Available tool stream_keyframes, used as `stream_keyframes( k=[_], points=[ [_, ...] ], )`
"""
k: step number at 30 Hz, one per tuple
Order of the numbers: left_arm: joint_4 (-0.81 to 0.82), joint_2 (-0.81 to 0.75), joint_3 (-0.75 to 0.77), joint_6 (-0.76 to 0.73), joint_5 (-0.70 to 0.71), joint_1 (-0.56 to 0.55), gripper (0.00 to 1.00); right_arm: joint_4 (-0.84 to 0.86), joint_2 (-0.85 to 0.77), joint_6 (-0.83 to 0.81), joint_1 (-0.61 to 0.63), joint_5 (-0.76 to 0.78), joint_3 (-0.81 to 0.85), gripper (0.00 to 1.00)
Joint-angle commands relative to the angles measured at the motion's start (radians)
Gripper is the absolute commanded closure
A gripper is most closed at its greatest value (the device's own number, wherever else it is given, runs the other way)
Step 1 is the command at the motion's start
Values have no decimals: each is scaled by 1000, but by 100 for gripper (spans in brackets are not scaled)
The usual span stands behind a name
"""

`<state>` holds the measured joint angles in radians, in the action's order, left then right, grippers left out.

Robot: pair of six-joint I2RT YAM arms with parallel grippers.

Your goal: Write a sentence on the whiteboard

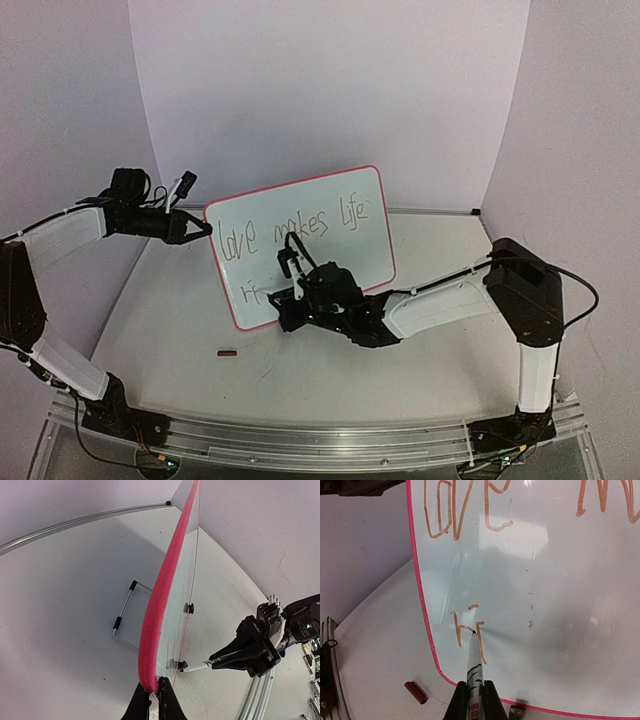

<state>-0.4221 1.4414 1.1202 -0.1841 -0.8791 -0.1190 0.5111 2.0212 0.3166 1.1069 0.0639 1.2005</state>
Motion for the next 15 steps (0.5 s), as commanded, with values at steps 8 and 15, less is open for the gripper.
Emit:
stream_keyframes(
  k=[8, 15],
  points=[
    [-39, 15, 20, -63, 54, -24, 100, 28, -51, 32, -8, 46, -24, 100],
    [-39, 16, 20, -63, 57, -26, 100, 17, -30, 42, -23, 39, -4, 100]
  ],
)
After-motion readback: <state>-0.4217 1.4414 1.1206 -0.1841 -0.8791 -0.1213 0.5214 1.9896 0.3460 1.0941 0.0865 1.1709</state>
